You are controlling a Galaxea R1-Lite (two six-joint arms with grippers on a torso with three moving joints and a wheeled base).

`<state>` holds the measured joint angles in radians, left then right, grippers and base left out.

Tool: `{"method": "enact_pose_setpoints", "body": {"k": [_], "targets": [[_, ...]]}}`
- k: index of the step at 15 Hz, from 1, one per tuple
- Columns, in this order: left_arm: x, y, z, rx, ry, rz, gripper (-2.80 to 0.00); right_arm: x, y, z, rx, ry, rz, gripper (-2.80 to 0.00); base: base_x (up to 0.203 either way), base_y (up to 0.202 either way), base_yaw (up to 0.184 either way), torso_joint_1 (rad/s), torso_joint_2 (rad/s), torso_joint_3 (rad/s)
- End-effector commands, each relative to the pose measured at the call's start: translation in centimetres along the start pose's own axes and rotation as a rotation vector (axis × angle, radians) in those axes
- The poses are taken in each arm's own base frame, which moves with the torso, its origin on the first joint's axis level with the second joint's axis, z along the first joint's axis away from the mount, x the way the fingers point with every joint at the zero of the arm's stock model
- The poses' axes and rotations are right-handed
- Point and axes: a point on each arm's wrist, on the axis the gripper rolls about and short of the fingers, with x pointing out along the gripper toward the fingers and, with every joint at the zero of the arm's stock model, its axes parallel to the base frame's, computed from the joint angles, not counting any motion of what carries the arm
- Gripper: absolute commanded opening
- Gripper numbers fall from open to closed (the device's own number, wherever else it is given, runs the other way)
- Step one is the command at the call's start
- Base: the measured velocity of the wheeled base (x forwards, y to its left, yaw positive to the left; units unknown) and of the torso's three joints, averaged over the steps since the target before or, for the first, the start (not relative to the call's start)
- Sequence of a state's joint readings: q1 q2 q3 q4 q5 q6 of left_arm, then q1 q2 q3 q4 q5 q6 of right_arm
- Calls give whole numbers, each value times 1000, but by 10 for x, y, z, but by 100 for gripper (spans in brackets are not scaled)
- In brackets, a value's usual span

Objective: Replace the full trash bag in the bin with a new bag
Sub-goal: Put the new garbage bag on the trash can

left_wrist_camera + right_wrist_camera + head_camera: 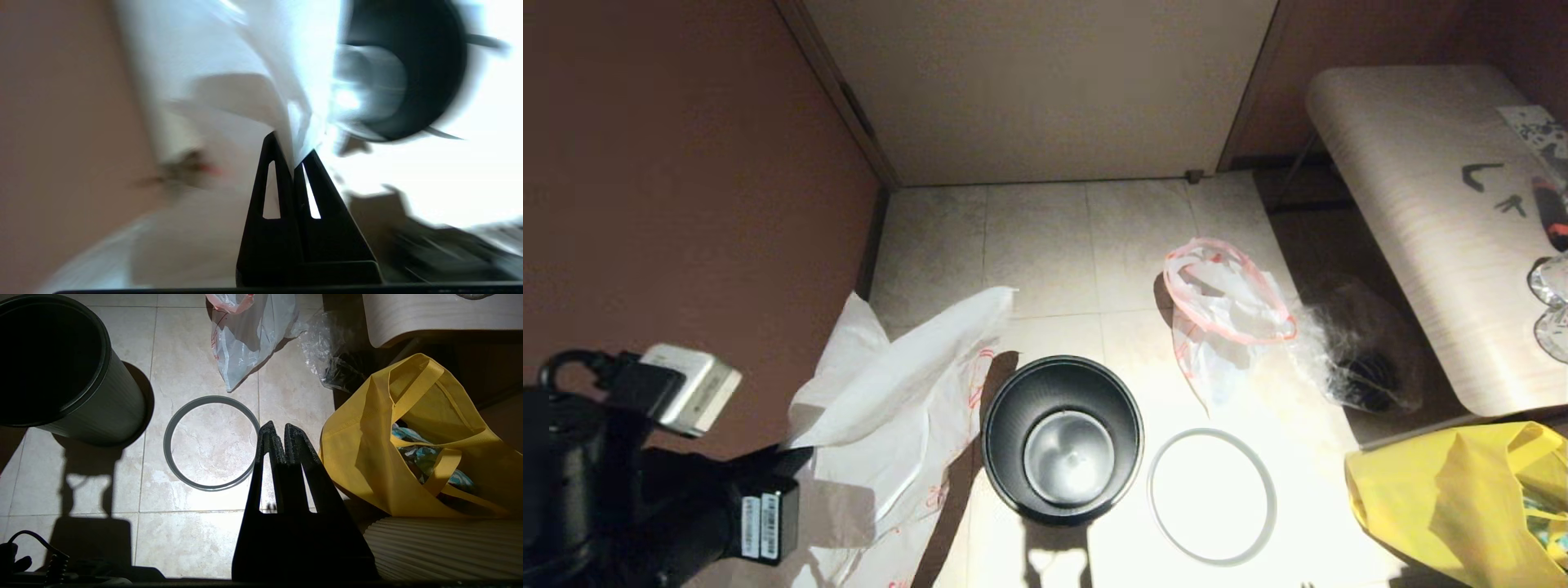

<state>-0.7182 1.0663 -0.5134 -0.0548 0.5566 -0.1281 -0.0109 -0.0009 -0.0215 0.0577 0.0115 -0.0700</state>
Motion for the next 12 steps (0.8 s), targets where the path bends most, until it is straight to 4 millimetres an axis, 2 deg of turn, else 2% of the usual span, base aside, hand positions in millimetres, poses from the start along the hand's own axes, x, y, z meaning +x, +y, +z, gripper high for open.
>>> {"method": "enact_pose_setpoints", "body": {"k": [1, 3, 7, 9, 12], "targets": [[-36, 1, 7, 4, 67, -129, -280, 0, 0, 0, -1, 1, 1, -280, 0, 0, 0, 0, 0, 0], [-52, -8, 16, -23, 139, -240, -280, 0, 0, 0, -1, 1, 1, -280, 0, 0, 0, 0, 0, 0], [-44, -23, 13, 62, 307, -277, -280, 0, 0, 0, -1, 1, 1, -280, 0, 0, 0, 0, 0, 0], [-44, -26, 15, 83, 341, -285, -280, 0, 0, 0, -1, 2, 1, -280, 0, 0, 0, 0, 0, 0], [-32, -38, 12, 121, 398, -260, -280, 0, 0, 0, 12, 12, 6, -280, 0, 0, 0, 0, 0, 0]]}}
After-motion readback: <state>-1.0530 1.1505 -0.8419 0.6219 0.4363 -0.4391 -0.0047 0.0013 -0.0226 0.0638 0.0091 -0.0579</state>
